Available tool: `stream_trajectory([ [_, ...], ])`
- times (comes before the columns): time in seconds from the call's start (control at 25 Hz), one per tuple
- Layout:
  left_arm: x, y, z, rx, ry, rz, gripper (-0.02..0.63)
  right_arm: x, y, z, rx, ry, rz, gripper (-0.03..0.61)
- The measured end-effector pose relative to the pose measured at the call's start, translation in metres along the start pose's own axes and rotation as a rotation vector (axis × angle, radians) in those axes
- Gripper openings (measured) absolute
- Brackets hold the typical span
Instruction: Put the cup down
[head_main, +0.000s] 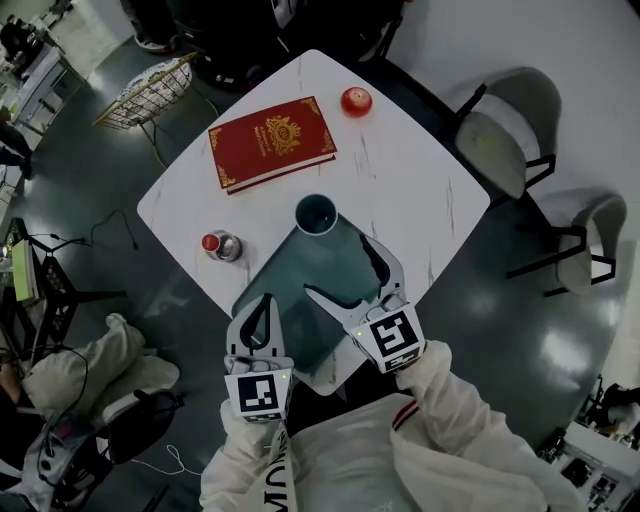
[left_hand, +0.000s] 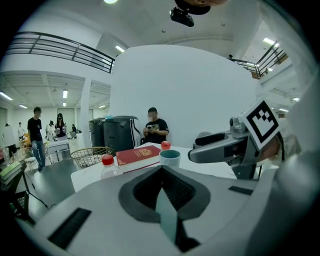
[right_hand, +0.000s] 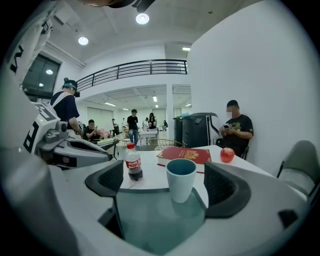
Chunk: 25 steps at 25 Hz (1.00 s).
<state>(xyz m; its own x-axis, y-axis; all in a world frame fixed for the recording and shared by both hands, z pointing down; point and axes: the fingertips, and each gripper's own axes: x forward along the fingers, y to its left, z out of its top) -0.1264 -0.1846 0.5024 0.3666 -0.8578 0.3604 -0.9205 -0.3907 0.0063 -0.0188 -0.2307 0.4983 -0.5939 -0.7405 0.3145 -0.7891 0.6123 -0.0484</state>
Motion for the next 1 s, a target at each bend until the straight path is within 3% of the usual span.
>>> stream_trajectory([
  [0.2, -0.025, 0.002, 0.018, 0.017, -0.037, -0.004, 0.011, -0.031, 0.013, 0.007, 0.012, -0.012, -0.067, 0.474],
  [0.32, -0.043, 0.001, 0.025, 0.032, -0.056, -0.009, 0.011, -0.045, 0.028, 0.011, 0.015, -0.021, -0.066, 0.472],
  [0.4, -0.055, 0.002, 0.027, 0.030, -0.063, -0.004, 0.011, -0.053, 0.037, 0.012, 0.011, -0.012, -0.071, 0.406],
  [0.56, -0.078, 0.003, 0.031, 0.019, -0.076, 0.004, 0.011, -0.067, 0.056, 0.022, 0.007, -0.016, -0.080, 0.400],
  [0.72, -0.095, -0.006, 0.035, 0.029, -0.099, -0.010, 0.011, -0.088, 0.061, 0.032, 0.053, -0.030, -0.139, 0.245],
  [0.84, -0.107, -0.013, 0.036, 0.027, -0.108, -0.024, 0.011, -0.104, 0.070, 0.038, 0.061, -0.033, -0.160, 0.244],
  [1.0, -0.125, -0.027, 0.048, 0.043, -0.140, -0.054, 0.011, -0.129, 0.084, 0.042, 0.074, -0.048, -0.180, 0.169],
])
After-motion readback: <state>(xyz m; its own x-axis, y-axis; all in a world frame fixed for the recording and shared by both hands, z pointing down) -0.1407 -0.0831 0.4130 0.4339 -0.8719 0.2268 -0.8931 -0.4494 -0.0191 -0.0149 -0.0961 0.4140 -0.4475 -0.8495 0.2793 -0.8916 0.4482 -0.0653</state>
